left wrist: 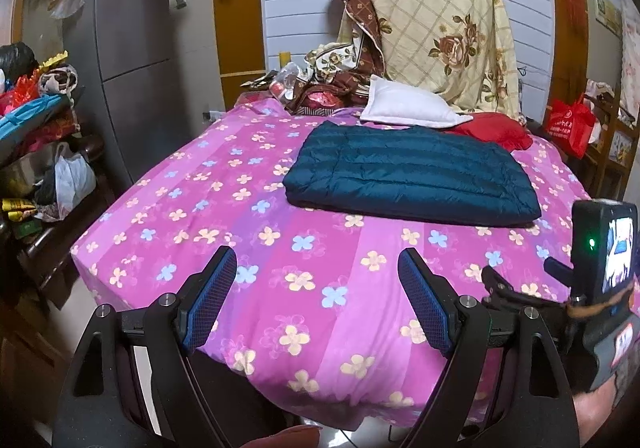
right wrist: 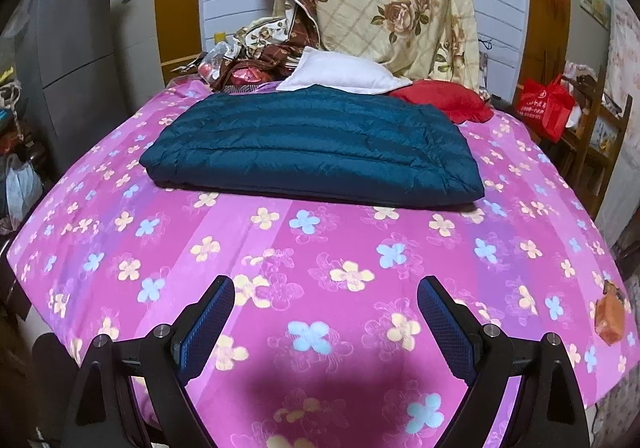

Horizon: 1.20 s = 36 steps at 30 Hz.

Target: Fold large clothes

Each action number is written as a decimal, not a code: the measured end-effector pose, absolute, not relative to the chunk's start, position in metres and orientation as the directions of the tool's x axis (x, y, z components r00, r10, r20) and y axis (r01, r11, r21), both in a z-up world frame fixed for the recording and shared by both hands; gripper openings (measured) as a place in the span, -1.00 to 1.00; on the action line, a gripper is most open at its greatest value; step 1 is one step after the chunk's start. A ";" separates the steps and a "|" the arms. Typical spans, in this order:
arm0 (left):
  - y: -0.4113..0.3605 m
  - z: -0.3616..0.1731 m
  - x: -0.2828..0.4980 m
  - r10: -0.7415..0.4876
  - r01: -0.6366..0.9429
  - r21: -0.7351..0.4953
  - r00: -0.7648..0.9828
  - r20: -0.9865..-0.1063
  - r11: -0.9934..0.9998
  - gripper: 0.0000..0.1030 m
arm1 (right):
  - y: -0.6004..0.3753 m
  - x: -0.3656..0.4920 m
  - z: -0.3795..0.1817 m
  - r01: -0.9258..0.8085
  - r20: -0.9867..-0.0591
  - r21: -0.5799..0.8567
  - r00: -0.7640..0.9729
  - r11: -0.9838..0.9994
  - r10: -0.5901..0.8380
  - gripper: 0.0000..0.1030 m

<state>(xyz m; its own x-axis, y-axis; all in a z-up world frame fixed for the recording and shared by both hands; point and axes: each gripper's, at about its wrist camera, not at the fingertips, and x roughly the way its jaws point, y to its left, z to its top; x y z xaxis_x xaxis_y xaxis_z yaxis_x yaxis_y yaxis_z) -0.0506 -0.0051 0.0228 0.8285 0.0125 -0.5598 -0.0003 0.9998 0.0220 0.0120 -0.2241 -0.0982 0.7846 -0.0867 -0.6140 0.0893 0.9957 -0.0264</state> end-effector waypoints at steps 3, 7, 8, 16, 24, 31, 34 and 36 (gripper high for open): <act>-0.006 0.022 -0.051 0.011 0.005 0.026 0.825 -0.564 1.000 0.61 | -0.225 0.008 -0.099 0.089 -0.601 -0.031 0.794 0.996 -0.090 0.77; -0.014 0.017 -0.047 0.004 0.023 0.038 0.814 -0.581 0.999 0.61 | -0.229 0.007 -0.103 0.097 -0.589 -0.051 0.801 0.994 -0.108 0.77; -0.015 0.015 -0.045 0.000 0.028 0.038 0.809 -0.587 0.999 0.61 | -0.230 0.008 -0.104 0.100 -0.590 -0.052 0.800 0.994 -0.111 0.77; -0.030 0.000 -0.024 -0.036 0.077 0.040 0.788 -0.615 0.996 0.61 | -0.245 0.011 -0.109 0.119 -0.596 -0.043 0.794 0.992 -0.121 0.77; -0.043 -0.014 0.002 -0.114 0.133 -0.021 0.745 -0.657 0.991 0.61 | -0.275 -0.001 -0.107 0.220 -0.578 -0.071 0.786 0.973 -0.220 0.77; -0.058 -0.028 0.006 -0.137 0.177 -0.012 0.715 -0.686 0.984 0.61 | -0.276 0.010 -0.112 0.203 -0.610 -0.087 0.763 0.975 -0.213 0.77; -0.058 -0.032 0.007 -0.127 0.171 -0.004 0.715 -0.688 0.985 0.61 | -0.262 0.013 -0.108 0.155 -0.612 -0.086 0.771 0.984 -0.175 0.77; -0.056 -0.034 0.008 -0.121 0.162 -0.006 0.713 -0.691 0.987 0.61 | -0.255 0.015 -0.106 0.132 -0.613 -0.095 0.773 0.987 -0.162 0.77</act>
